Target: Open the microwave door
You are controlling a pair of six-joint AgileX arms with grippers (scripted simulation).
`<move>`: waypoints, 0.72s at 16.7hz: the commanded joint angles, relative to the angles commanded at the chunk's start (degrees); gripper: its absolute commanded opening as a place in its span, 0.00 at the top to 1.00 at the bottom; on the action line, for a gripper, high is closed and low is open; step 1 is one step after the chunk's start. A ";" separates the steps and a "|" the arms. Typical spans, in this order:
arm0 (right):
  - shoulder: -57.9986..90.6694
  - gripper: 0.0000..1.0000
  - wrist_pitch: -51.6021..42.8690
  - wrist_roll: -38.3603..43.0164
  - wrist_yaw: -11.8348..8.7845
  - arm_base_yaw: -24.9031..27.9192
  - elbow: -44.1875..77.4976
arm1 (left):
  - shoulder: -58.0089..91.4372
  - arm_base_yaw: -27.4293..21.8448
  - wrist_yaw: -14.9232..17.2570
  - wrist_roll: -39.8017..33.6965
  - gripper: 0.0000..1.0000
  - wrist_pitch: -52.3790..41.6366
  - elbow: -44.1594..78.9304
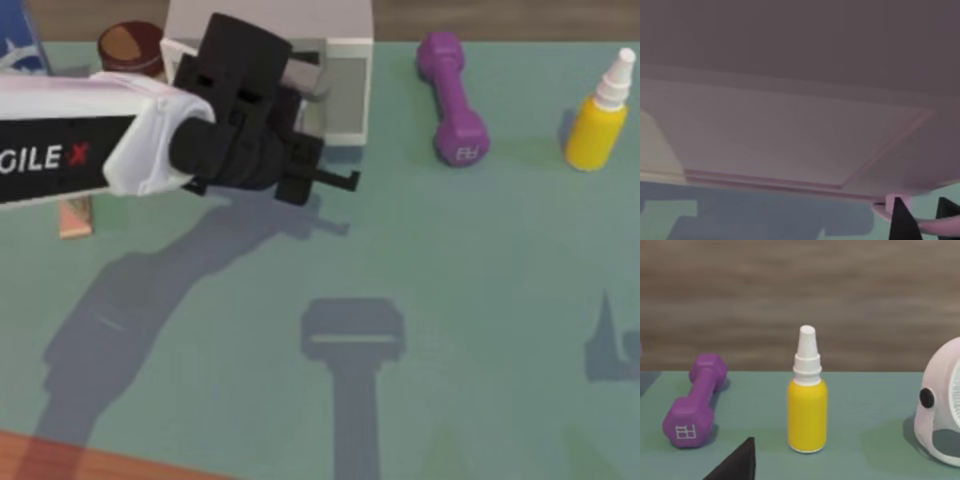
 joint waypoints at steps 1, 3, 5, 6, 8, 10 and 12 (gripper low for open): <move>0.00 0.00 0.00 0.00 0.00 0.00 0.00 | -0.34 0.28 0.37 0.52 1.00 0.16 -0.35; 0.00 0.00 0.00 0.00 0.00 0.00 0.00 | -1.05 0.78 1.24 1.73 1.00 0.52 -1.03; 0.00 0.00 0.00 0.00 0.00 0.00 0.00 | -1.43 1.23 1.94 2.73 1.00 0.64 -1.79; 0.00 0.00 0.00 0.00 0.00 0.00 0.00 | -1.45 1.26 1.99 2.81 1.00 0.64 -1.85; 0.00 0.00 0.00 0.00 0.00 0.00 0.00 | -1.45 1.26 1.99 2.81 1.00 0.64 -1.85; 0.00 0.00 0.00 0.00 0.00 0.00 0.00 | -1.45 1.26 1.99 2.81 1.00 0.64 -1.85; 0.00 0.00 0.00 0.00 0.00 0.00 0.00 | -1.45 1.26 1.99 2.81 1.00 0.64 -1.85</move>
